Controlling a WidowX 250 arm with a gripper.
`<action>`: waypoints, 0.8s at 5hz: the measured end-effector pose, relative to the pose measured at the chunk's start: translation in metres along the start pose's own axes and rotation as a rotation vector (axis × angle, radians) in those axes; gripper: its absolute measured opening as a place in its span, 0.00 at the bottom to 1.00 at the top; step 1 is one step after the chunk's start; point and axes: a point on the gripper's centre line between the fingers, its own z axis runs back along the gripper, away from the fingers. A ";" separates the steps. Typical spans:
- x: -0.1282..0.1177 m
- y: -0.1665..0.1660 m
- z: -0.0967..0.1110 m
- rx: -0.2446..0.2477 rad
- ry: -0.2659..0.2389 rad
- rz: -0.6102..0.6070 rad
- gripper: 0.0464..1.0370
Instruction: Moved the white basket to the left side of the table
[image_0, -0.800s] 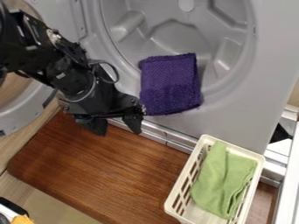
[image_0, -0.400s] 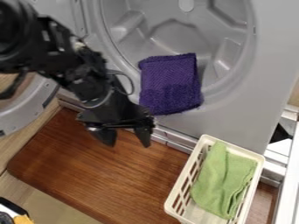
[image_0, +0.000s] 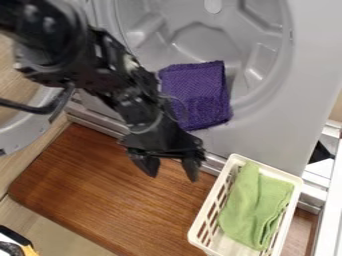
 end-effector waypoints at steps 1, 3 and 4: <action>-0.002 -0.008 -0.016 0.051 0.014 -0.043 0.96; -0.004 -0.012 -0.040 0.150 0.004 -0.082 0.96; -0.007 -0.019 -0.054 0.128 -0.001 -0.080 0.96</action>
